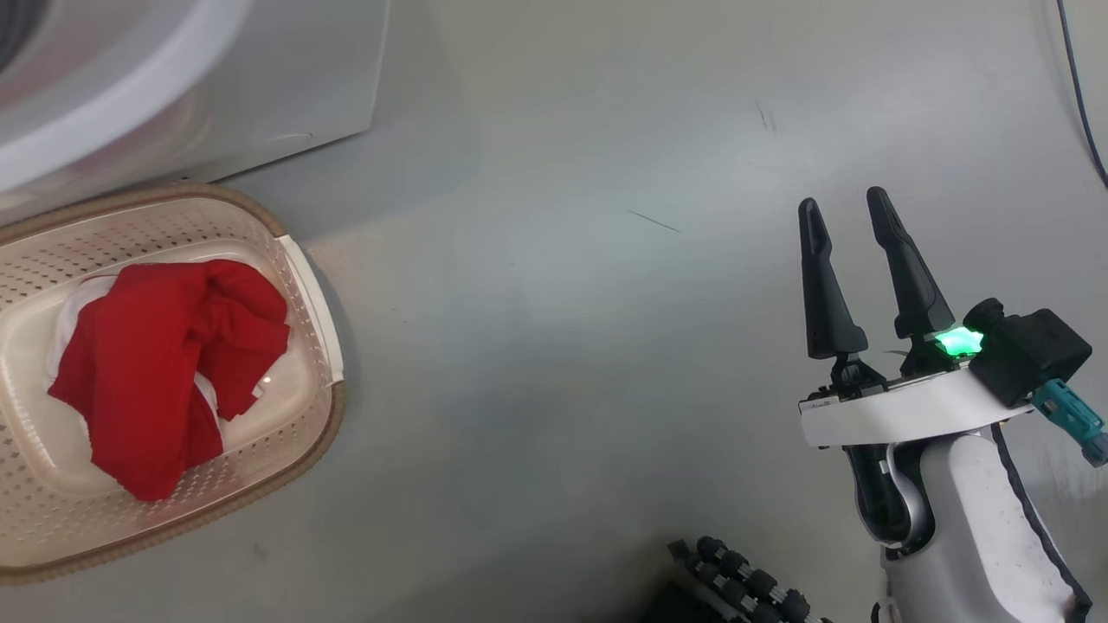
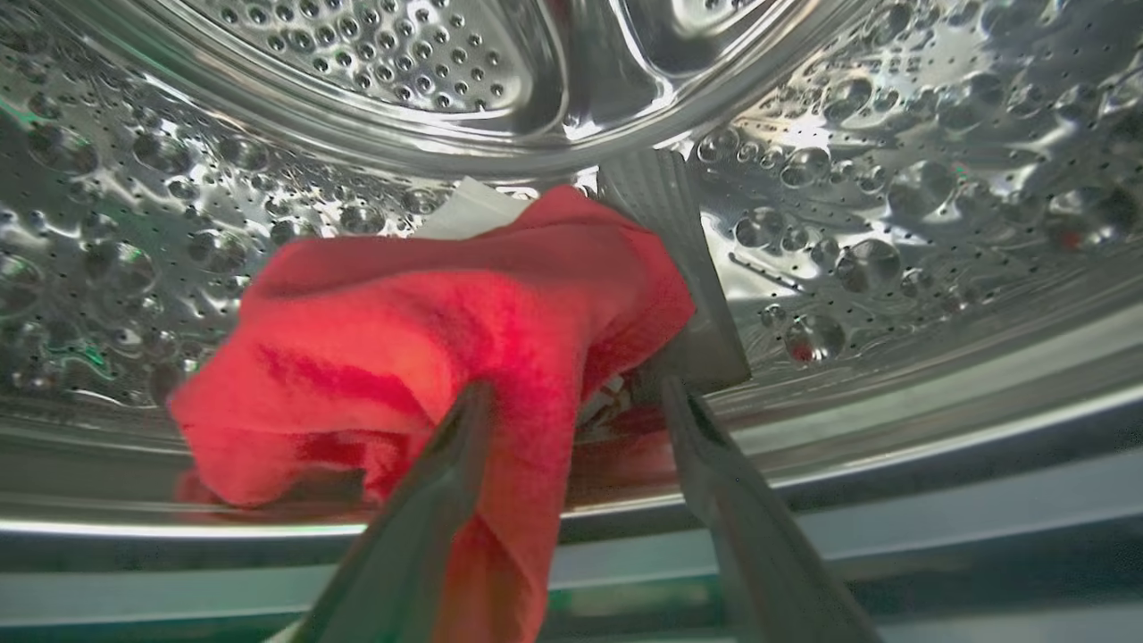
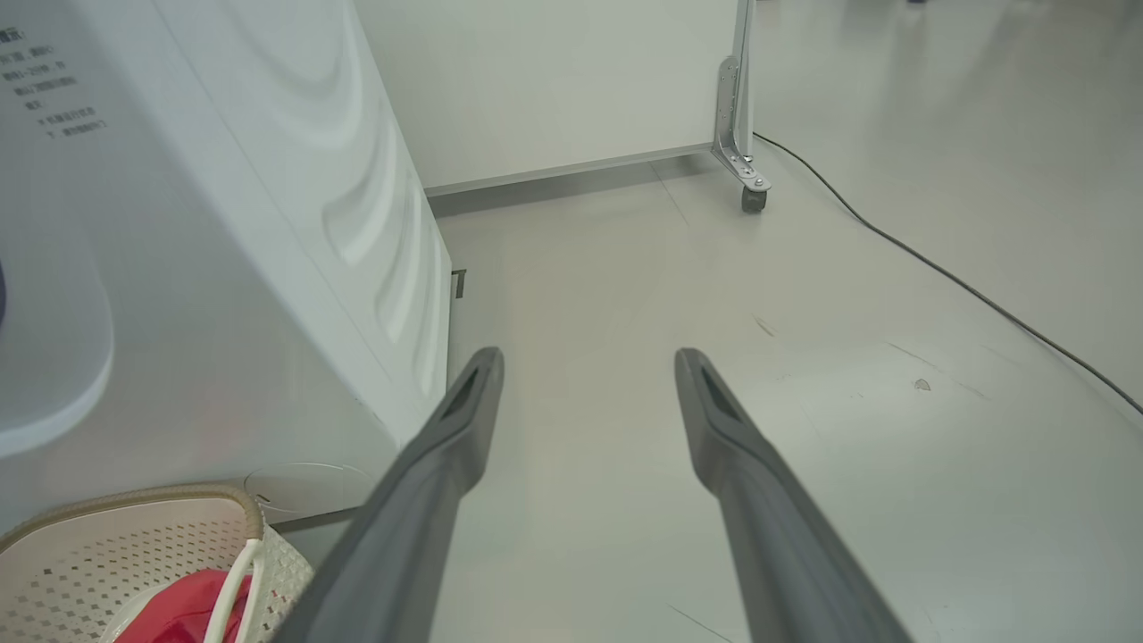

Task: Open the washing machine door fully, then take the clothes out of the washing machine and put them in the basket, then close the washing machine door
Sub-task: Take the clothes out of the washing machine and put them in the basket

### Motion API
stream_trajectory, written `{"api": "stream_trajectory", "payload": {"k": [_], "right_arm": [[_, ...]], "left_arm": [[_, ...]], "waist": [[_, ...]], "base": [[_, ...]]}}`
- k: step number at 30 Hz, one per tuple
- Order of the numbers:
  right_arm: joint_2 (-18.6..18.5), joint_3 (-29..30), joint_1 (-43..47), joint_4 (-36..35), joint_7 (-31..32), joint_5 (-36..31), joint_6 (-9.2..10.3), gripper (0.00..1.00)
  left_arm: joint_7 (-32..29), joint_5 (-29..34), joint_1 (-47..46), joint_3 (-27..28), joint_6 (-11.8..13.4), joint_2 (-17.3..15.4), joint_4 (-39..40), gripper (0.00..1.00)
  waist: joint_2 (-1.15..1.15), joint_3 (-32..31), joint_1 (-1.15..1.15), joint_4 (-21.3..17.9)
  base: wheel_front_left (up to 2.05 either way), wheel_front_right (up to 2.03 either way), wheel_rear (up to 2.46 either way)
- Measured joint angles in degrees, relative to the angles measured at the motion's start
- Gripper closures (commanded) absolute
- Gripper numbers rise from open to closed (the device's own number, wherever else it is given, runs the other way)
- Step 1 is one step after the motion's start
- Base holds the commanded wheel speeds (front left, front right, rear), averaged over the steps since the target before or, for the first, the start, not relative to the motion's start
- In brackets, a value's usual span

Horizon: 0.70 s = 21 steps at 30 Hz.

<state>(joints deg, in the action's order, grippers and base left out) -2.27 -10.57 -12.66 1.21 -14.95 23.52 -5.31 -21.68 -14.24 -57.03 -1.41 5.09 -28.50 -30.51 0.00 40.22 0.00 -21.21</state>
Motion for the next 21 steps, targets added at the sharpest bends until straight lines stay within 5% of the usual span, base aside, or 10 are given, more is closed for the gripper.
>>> {"api": "stream_trajectory", "payload": {"k": [6,7,8,9,10,11,12,21], "right_arm": [[0.00,0.04,-0.37,0.47,0.00,0.66,0.52,0.00],[0.00,0.04,-0.45,0.54,0.00,0.69,0.54,0.00],[0.02,0.04,-0.63,0.64,0.00,0.75,0.87,0.00],[0.02,0.04,-0.89,0.69,0.00,0.75,0.93,0.00],[0.01,0.05,-1.10,0.70,0.00,0.75,0.93,0.00],[0.01,0.05,-1.23,0.73,0.00,0.75,0.93,0.00],[0.02,0.04,-1.29,0.74,0.00,0.75,0.94,0.00],[0.02,1.11,-1.48,1.13,0.00,0.58,1.43,0.00]], "left_arm": [[-0.29,3.24,-0.27,-0.10,0.67,-0.92,-1.63,0.01],[-0.54,3.46,-0.34,-0.08,0.68,-1.21,-1.89,0.33],[-0.54,3.74,-0.43,-0.12,0.79,-1.43,-2.10,0.52],[-0.75,4.41,-0.56,-0.25,0.86,-1.60,-2.30,0.52],[-0.91,4.98,-0.66,-0.25,0.88,-1.64,-2.38,0.73],[-1.03,5.22,-0.80,-0.25,0.98,-1.64,-2.58,0.73],[-1.03,5.33,-0.87,-0.26,1.02,-1.64,-2.71,1.00],[2.03,3.74,-1.66,3.04,1.27,1.49,-3.15,1.00]], "waist": [[0.00,1.26,0.00,-1.26],[0.00,1.34,0.00,-1.33],[0.00,1.39,0.00,-1.36],[0.00,1.40,0.00,-1.35],[0.00,1.40,0.00,-1.33],[0.00,1.40,0.00,-1.31],[0.00,1.38,0.00,-1.27],[0.00,0.65,0.00,-0.42]], "base": [[0.00,0.00,0.00],[0.00,0.00,0.00],[0.00,0.00,0.00],[0.00,0.00,0.00],[0.00,0.00,0.00],[0.00,0.00,0.00],[0.00,0.00,0.00],[0.00,0.00,0.00]]}}
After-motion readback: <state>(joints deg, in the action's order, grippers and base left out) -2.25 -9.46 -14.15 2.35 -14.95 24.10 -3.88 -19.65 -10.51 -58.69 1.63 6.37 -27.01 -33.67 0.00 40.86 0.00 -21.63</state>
